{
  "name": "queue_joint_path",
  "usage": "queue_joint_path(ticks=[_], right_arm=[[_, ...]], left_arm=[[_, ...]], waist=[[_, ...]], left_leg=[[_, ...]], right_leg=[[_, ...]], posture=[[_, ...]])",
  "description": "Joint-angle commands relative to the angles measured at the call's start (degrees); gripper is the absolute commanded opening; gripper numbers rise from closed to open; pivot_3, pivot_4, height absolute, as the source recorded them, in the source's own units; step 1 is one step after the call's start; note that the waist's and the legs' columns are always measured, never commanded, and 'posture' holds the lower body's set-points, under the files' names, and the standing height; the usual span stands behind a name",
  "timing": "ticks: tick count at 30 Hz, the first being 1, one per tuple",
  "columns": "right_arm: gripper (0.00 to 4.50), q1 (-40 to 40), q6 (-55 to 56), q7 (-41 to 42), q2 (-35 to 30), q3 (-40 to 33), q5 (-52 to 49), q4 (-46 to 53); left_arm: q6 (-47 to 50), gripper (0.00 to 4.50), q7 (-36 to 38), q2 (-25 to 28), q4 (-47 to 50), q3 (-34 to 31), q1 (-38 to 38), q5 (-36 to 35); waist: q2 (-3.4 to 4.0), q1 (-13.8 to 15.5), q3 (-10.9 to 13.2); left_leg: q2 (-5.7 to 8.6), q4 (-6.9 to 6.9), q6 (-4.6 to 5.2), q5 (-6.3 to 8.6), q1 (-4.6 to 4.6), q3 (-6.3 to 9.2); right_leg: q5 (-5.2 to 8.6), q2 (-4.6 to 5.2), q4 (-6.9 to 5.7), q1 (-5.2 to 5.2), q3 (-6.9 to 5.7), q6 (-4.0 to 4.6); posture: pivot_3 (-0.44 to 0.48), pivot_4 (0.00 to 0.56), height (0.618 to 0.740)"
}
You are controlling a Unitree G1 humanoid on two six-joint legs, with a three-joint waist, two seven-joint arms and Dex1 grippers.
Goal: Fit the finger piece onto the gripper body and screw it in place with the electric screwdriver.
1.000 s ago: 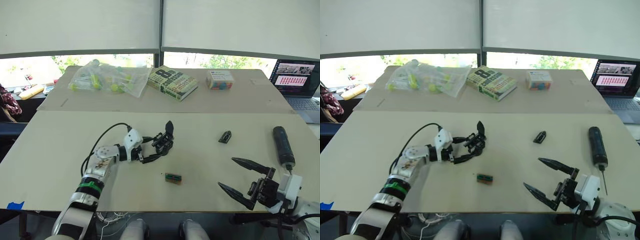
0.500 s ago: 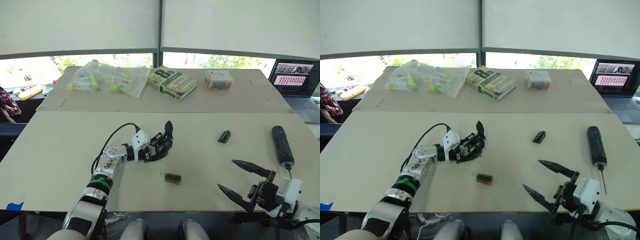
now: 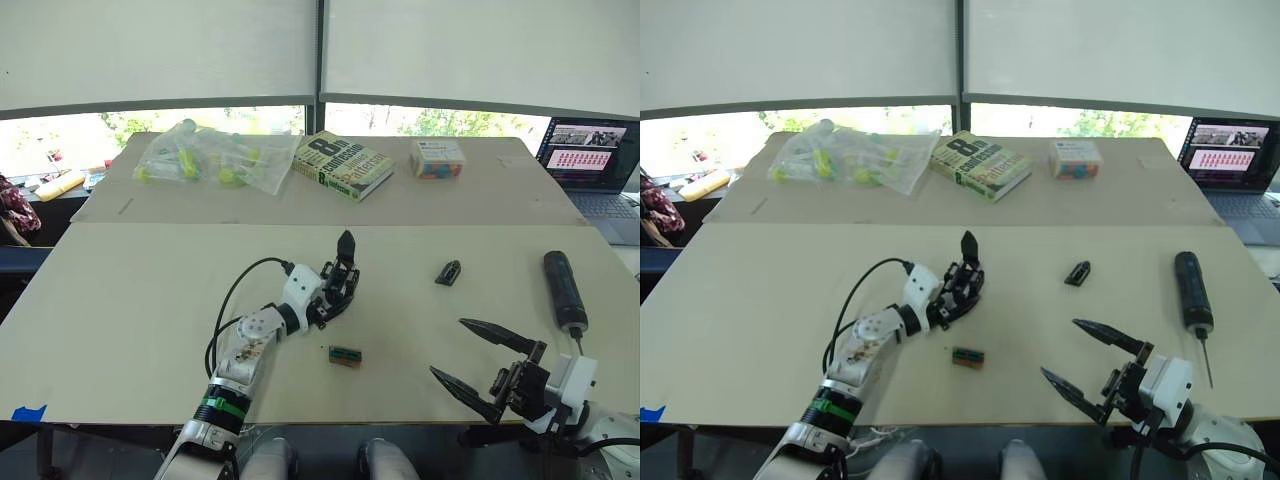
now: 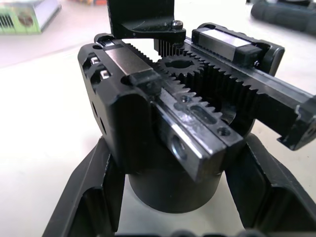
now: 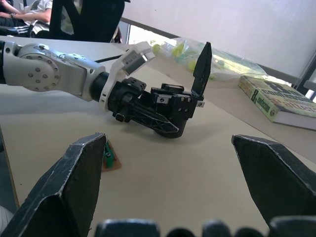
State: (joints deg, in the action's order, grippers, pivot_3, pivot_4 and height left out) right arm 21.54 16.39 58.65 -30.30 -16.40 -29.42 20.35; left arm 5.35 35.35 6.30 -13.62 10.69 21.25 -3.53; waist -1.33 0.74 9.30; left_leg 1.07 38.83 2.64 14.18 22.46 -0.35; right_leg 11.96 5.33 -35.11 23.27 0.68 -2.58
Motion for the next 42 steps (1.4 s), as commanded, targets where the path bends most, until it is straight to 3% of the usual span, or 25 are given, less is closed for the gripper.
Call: queue_joint_path(ticks=[1,8,10,13,17,25,36,42], right_arm=[[4.5,0.1,1.2,0.5,-0.9,-1.6,-1.4,1.1],[4.5,-0.4,1.4,0.9,-1.2,-2.2,-1.8,0.3],[4.5,-0.3,1.6,1.0,-1.1,-2.2,-1.7,0.2],[4.5,-0.1,1.9,1.1,-1.0,-2.3,-1.7,0.0],[4.5,-0.1,2.2,0.9,-0.8,-2.2,-1.5,-0.2],[4.5,0.3,2.9,0.6,-0.4,-2.0,-1.2,-0.3],[4.5,0.9,3.6,0.0,0.0,-1.8,-0.9,-0.1],[4.5,2.3,4.2,-0.9,0.5,-1.4,-0.2,0.7]], left_arm=[[-1.2,2.34,-0.7,0.2,3.8,1.2,-0.2,0.7],[1.2,2.34,-1.4,0.8,4.3,1.9,-1.7,1.1],[1.8,3.38,-1.6,1.2,4.6,1.1,-1.7,0.5],[2.1,4.47,0.1,3.3,4.2,-0.3,-1.1,-0.5],[1.5,4.47,3.6,7.5,1.5,-1.6,0.4,-1.6],[-2.5,4.47,22.0,13.7,-12.9,-1.9,9.3,-6.6],[-14.3,4.47,33.5,10.4,-33.5,-2.5,20.7,-6.0],[-17.6,4.47,33.8,7.9,-40.8,-2.8,24.7,-4.3]], waist=[[0.01,0.0,0.0],[0.01,0.0,0.0],[0.01,0.0,0.0],[0.01,0.0,0.0],[0.03,-0.1,0.0],[0.03,0.0,0.0],[0.01,0.0,0.0],[0.0,0.0,0.0]], left_leg=[[0.0,0.01,0.0,0.0,0.0,0.0],[0.01,0.01,0.0,0.0,-0.02,0.0],[0.01,0.01,0.0,0.0,-0.02,0.0],[0.01,0.01,0.0,0.0,-0.02,0.0],[-0.02,0.01,0.0,0.0,-0.07,-0.01],[0.01,0.02,0.0,0.0,-0.09,-0.02],[0.06,0.06,0.01,0.0,-0.02,-0.04],[0.07,0.1,0.02,0.0,0.0,-0.04]], right_leg=[[0.0,0.0,0.0,0.0,0.0,0.0],[0.0,0.03,0.03,-0.03,0.01,0.0],[0.0,0.03,0.03,-0.03,0.02,0.0],[0.0,0.02,0.02,-0.03,0.01,0.01],[0.0,0.0,0.0,-0.03,0.02,0.02],[0.0,-0.02,0.0,-0.04,0.0,0.03],[0.01,-0.02,0.02,-0.06,-0.01,0.0],[0.01,-0.03,0.02,-0.07,-0.01,-0.02]], posture=[[0.0,0.15,0.74],[0.0,0.15,0.74],[0.0,0.15,0.74],[0.0,0.15,0.74],[0.0,0.15,0.74],[0.0,0.15,0.74],[0.0,0.15,0.74],[0.0,0.15,0.74]])
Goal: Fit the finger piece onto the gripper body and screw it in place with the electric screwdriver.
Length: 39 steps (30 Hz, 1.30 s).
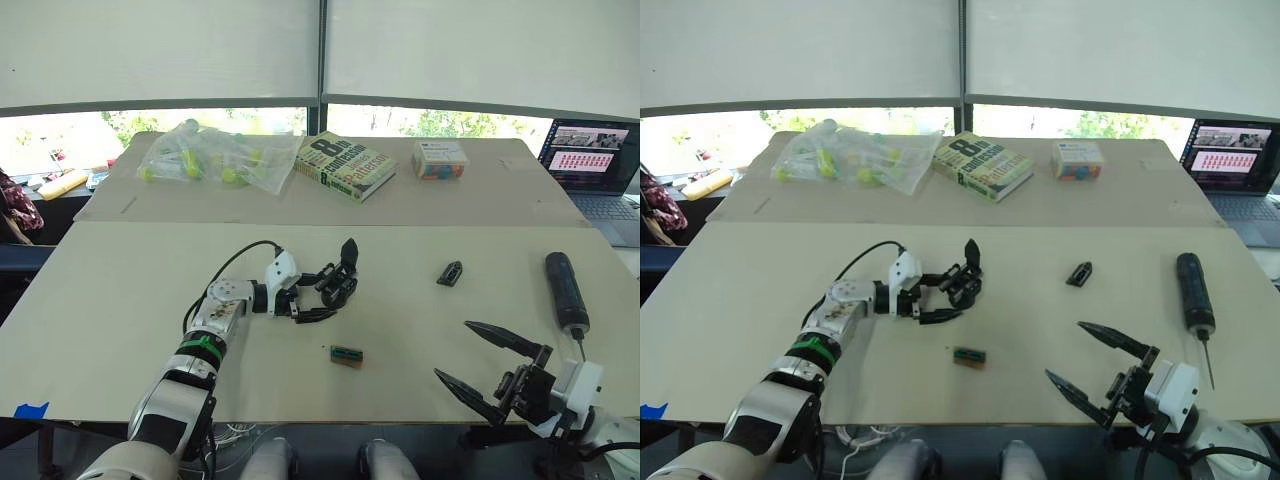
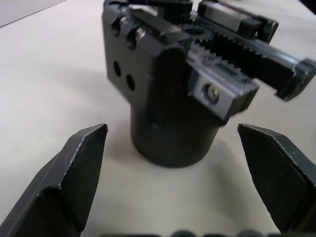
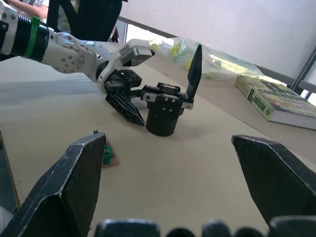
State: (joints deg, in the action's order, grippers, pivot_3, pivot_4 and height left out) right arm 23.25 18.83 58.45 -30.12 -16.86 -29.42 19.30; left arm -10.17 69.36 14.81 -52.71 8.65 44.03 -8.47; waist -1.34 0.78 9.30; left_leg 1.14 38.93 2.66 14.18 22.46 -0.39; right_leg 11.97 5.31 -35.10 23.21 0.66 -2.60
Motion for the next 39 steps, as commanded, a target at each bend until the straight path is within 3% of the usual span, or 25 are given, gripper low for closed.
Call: queue_joint_path(ticks=[1,3,6,8,11,16,19,23,35,37,39], right_arm=[[4.5,0.8,1.9,-0.8,0.4,-0.9,-0.1,1.9],[4.5,1.2,2.1,-1.1,0.7,-0.9,0.1,2.2],[4.5,1.7,2.4,-1.3,0.8,-0.8,0.3,2.3],[4.5,2.0,2.7,-1.4,0.9,-0.8,0.4,2.3],[4.5,2.3,3.1,-1.4,0.9,-1.0,0.4,2.1],[4.5,2.2,3.3,-1.1,0.7,-1.2,0.0,1.7],[4.5,1.9,3.2,-0.6,0.2,-1.2,-0.5,1.3],[4.5,0.9,2.7,0.0,-0.5,-1.0,-1.0,0.9],[4.5,-1.6,1.3,0.1,-1.2,0.0,-1.1,0.5],[4.5,-1.8,1.1,0.0,-1.2,0.0,-0.9,0.5],[4.5,-2.0,0.9,-0.1,-1.1,0.1,-0.8,0.5]], left_arm=[[-2.4,4.23,-0.3,-0.8,-2.3,-0.9,2.2,0.8],[-3.5,3.63,0.3,-0.9,-2.8,-0.8,2.1,1.2],[-4.5,2.28,0.1,-0.8,-0.7,-1.3,0.5,1.0],[-3.2,2.28,-1.4,-0.9,1.7,-2.3,-0.7,0.3],[2.1,2.28,-6.1,-2.0,12.8,-3.4,-5.4,-1.5],[12.2,2.28,-20.6,-5.1,34.3,-2.3,-15.4,1.6],[17.8,2.28,-26.3,-7.0,41.3,-0.6,-19.7,3.1],[18.6,2.28,-31.3,-8.1,44.2,1.4,-22.8,5.6],[19.6,2.28,-32.2,-6.9,42.3,4.4,-24.1,6.1],[19.7,3.33,-31.9,-6.5,42.3,4.4,-24.2,5.8],[19.9,4.04,-31.7,-6.2,42.4,4.4,-24.3,5.6]], waist=[[0.0,0.0,0.0],[0.0,-0.1,0.0],[0.0,-0.1,0.0],[0.0,-0.2,0.0],[0.01,-0.2,0.0],[0.01,0.0,0.0],[0.01,0.1,0.0],[0.01,0.1,0.0],[0.03,0.4,0.0],[0.04,0.3,0.0],[0.04,0.3,0.0]], left_leg=[[0.0,0.0,0.01,0.0,0.0,0.0],[-0.01,0.0,0.01,0.01,0.0,0.0],[-0.04,-0.01,0.01,0.01,-0.01,0.0],[-0.04,-0.01,0.01,0.01,-0.01,0.0],[-0.05,-0.02,0.01,0.01,-0.01,0.0],[-0.06,-0.02,0.03,0.03,0.03,0.01],[-0.04,-0.01,0.03,0.03,0.03,0.02],[-0.05,-0.02,0.03,0.03,0.01,0.02],[-0.03,-0.02,0.03,0.03,-0.01,0.02],[-0.04,-0.02,0.03,0.03,-0.03,0.02],[-0.03,-0.02,0.03,0.03,-0.04,0.02]], right_leg=[[0.0,0.0,0.0,0.0,0.0,-0.01],[0.01,-0.01,-0.01,0.0,0.0,-0.02],[0.0,-0.04,-0.02,0.01,0.0,-0.01],[0.01,-0.03,-0.03,0.02,0.01,-0.01],[0.0,-0.01,-0.03,0.03,0.03,-0.01],[0.0,0.07,-0.03,0.06,0.07,-0.01],[-0.01,0.11,-0.02,0.06,0.07,-0.02],[-0.01,0.1,-0.01,0.05,0.08,-0.02],[-0.01,0.11,0.02,0.01,0.06,-0.02],[-0.01,0.1,0.02,0.0,0.07,-0.02],[0.0,0.1,0.02,0.0,0.06,-0.01]], posture=[[0.0,0.15,0.74],[0.0,0.15,0.74],[0.0,0.15,0.74],[0.0,0.15,0.74],[0.0,0.15,0.74],[0.0,0.15,0.74],[0.0,0.15,0.74],[0.0,0.15,0.74],[0.0,0.15,0.74],[0.0,0.15,0.74],[0.0,0.15,0.74]])
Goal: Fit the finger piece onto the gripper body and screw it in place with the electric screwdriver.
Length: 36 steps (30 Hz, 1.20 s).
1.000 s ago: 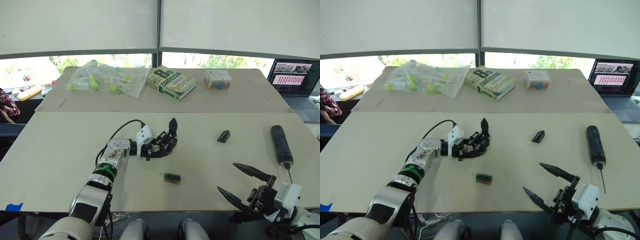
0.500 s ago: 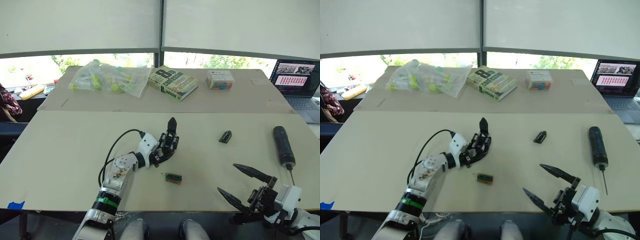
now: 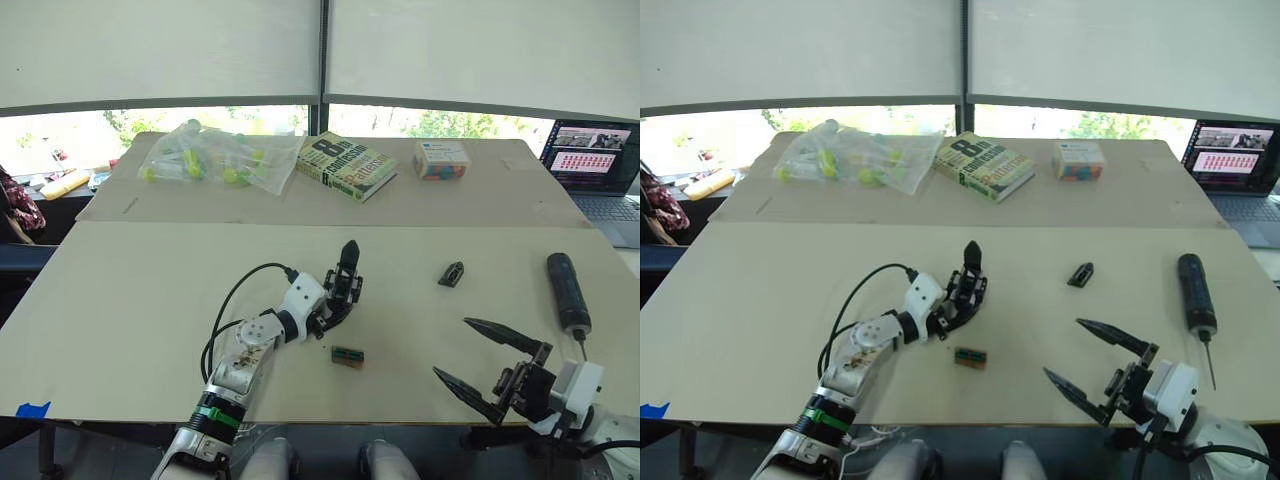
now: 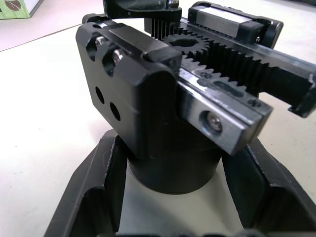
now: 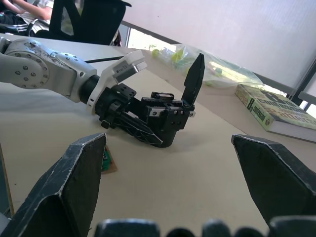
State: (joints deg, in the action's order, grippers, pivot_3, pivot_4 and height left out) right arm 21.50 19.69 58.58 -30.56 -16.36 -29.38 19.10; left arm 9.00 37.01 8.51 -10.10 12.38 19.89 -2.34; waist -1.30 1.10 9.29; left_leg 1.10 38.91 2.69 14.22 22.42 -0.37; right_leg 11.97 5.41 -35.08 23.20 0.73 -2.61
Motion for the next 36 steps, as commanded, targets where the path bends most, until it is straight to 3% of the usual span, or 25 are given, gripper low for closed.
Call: queue_joint_path(ticks=[1,5,12,19,25,31,36], right_arm=[[4.5,-0.3,0.0,-0.3,-0.5,-0.4,-0.7,0.7],[4.5,-0.2,0.1,-0.5,-0.2,-0.2,-0.4,0.8],[4.5,-0.2,0.6,-0.4,0.0,-0.2,-0.4,0.4],[4.5,0.1,1.0,-0.2,0.1,-0.3,-0.6,0.3],[4.5,0.4,0.9,-0.6,0.3,0.0,-0.3,0.7],[4.5,0.2,0.4,-1.6,0.3,0.3,0.2,1.6],[4.5,0.8,0.3,-2.5,0.3,0.2,0.5,2.5]], left_arm=[[0.9,4.48,0.8,0.2,-0.1,0.6,-0.2,-0.8],[1.5,4.48,1.5,0.7,0.4,0.0,-0.3,-1.7],[1.0,4.48,9.8,7.3,0.3,-2.6,1.2,-6.6],[-6.4,4.48,22.9,14.6,-11.2,-4.6,7.0,-9.0],[-13.9,4.48,31.6,13.2,-25.7,-4.6,15.7,-9.4],[-20.6,4.48,33.1,8.6,-37.7,-4.6,23.0,-7.2],[-23.1,4.48,34.8,6.8,-42.0,-4.3,24.6,-5.8]], waist=[[0.0,0.0,0.0],[0.02,-0.1,0.0],[0.04,-0.6,0.0],[0.04,-0.3,0.0],[0.03,0.0,0.0],[0.01,-0.1,0.0],[0.0,-0.6,0.0]], left_leg=[[0.0,0.0,0.0,0.0,0.0,0.0],[0.0,0.0,0.0,0.0,-0.01,0.0],[-0.07,-0.04,0.0,0.0,-0.07,-0.01],[-0.02,-0.02,0.0,0.0,-0.06,-0.01],[0.03,0.01,0.0,0.0,0.0,-0.01],[0.05,0.03,0.01,0.0,0.03,-0.03],[0.01,0.02,0.01,0.0,0.03,-0.04]], right_leg=[[0.0,0.0,0.0,0.0,0.0,0.0],[0.0,0.0,0.0,-0.01,0.0,0.0],[0.0,-0.06,-0.03,0.01,0.0,0.03],[0.01,-0.05,-0.03,0.01,-0.01,0.04],[0.01,-0.03,0.01,0.01,-0.04,0.04],[0.0,-0.08,0.0,0.01,-0.05,0.02],[0.0,-0.15,-0.03,0.02,-0.03,0.0]], posture=[[0.0,0.15,0.74],[0.0,0.15,0.74],[0.0,0.15,0.74],[0.0,0.15,0.74],[0.0,0.15,0.74],[0.0,0.15,0.74],[0.0,0.15,0.74]])
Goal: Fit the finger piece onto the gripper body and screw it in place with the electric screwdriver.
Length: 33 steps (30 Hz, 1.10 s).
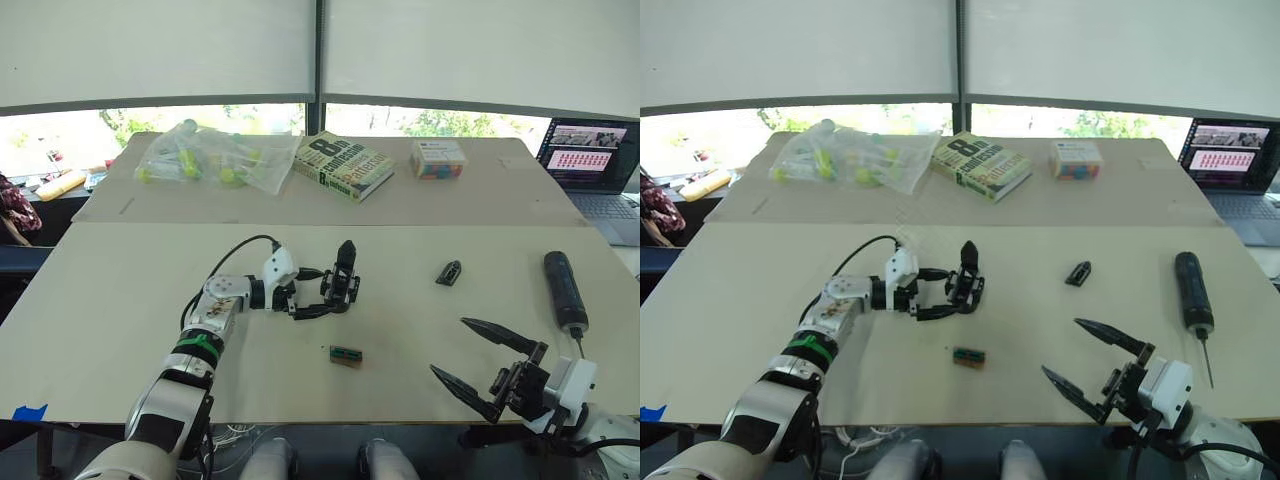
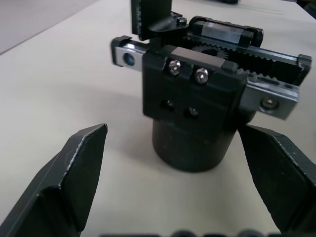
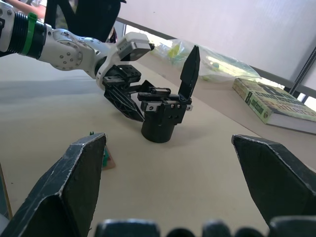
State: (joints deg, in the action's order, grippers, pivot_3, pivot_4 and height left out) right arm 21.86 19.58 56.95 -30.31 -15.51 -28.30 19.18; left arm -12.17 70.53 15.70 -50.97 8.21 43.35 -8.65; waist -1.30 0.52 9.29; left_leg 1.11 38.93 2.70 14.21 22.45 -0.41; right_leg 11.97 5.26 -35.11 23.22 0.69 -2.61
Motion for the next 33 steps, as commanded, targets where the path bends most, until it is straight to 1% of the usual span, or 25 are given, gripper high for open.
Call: queue_joint_path(ticks=[1,6,8,9,11,12,15,19,23,28,33], right_arm=[[4.5,0.6,0.4,-1.1,0.0,-0.7,-0.5,2.6],[4.5,1.1,0.5,-1.8,0.0,-0.6,-0.4,3.1],[4.5,1.2,0.5,-1.8,-0.1,-0.6,-0.3,3.2],[4.5,1.2,0.5,-1.8,-0.1,-0.6,-0.4,3.2],[4.5,1.3,0.6,-1.7,-0.2,-0.6,-0.4,3.1],[4.5,1.3,0.7,-1.6,-0.2,-0.6,-0.4,3.0],[4.5,1.4,0.7,-1.6,-0.1,-0.4,-0.3,3.0],[4.5,1.7,0.8,-1.6,-0.1,-0.3,-0.3,3.0],[4.5,2.0,0.9,-1.7,0.1,0.0,0.0,3.0],[4.5,1.8,0.8,-1.9,0.1,0.5,0.2,2.9],[4.5,1.0,0.7,-1.5,-0.3,0.7,-0.1,2.4]], left_arm=[[-2.2,4.48,1.7,-0.7,-1.7,-0.2,1.4,0.6],[-5.1,4.48,1.3,-2.5,-5.5,-0.2,2.7,2.2],[-5.3,3.95,1.4,-3.4,-6.4,-0.7,3.2,2.0],[-5.6,3.6,2.1,-3.8,-6.7,-0.8,3.2,1.8],[-6.2,2.66,2.4,-4.4,-7.2,-0.6,3.2,2.1],[-6.6,2.27,2.4,-4.6,-7.5,-0.6,3.2,2.4],[-8.1,2.27,1.0,-5.1,-7.9,-1.0,3.1,2.7],[-8.3,2.27,-2.0,-5.2,-4.8,-1.4,1.6,3.0],[-4.9,2.27,-6.2,-5.4,2.7,-1.1,-2.0,3.0],[0.4,2.27,-11.3,-5.9,12.1,0.7,-6.4,4.6],[3.8,2.27,-13.8,-6.1,17.3,2.1,-9.3,5.0]], waist=[[0.0,0.0,0.0],[-0.01,0.3,0.0],[-0.01,0.3,0.0],[-0.01,0.3,0.0],[-0.01,0.3,0.0],[-0.01,0.3,0.0],[-0.01,0.3,0.0],[-0.01,0.5,0.0],[0.0,0.5,0.0],[0.0,0.6,0.0],[0.0,0.8,0.0]], left_leg=[[-0.01,0.0,0.0,0.0,0.0,0.0],[0.03,0.02,0.0,0.0,0.01,0.0],[0.03,0.04,0.02,0.01,0.01,0.0],[0.04,0.04,0.02,0.01,0.01,0.0],[0.04,0.04,0.02,0.01,0.02,0.0],[0.04,0.04,0.02,0.01,0.02,0.0],[0.03,0.04,0.02,0.01,0.01,0.0],[0.04,0.05,0.02,0.01,0.01,0.0],[0.03,0.05,0.02,0.01,0.01,0.0],[0.01,0.04,0.02,0.01,0.01,0.0],[0.02,0.04,0.02,0.01,0.01,0.01]], right_leg=[[0.0,-0.01,-0.01,0.0,-0.01,0.0],[0.0,0.03,0.0,-0.01,-0.01,-0.01],[0.0,0.04,0.02,-0.03,-0.01,-0.03],[0.0,0.04,0.02,-0.03,-0.01,-0.04],[0.0,0.04,0.02,-0.03,-0.01,-0.04],[0.0,0.04,0.02,-0.03,-0.01,-0.05],[0.0,0.04,0.02,-0.03,-0.01,-0.05],[0.0,0.05,0.02,-0.04,-0.01,-0.05],[0.0,0.06,0.01,-0.04,0.0,-0.05],[0.0,0.06,0.01,-0.03,0.01,-0.05],[0.0,0.08,0.02,-0.03,0.01,-0.05]], posture=[[0.0,0.15,0.74],[0.0,0.15,0.74],[0.0,0.15,0.74],[0.0,0.15,0.74],[0.0,0.15,0.74],[0.0,0.15,0.74],[0.0,0.15,0.74],[0.0,0.15,0.74],[0.0,0.15,0.74],[0.0,0.15,0.74],[0.0,0.15,0.74]])
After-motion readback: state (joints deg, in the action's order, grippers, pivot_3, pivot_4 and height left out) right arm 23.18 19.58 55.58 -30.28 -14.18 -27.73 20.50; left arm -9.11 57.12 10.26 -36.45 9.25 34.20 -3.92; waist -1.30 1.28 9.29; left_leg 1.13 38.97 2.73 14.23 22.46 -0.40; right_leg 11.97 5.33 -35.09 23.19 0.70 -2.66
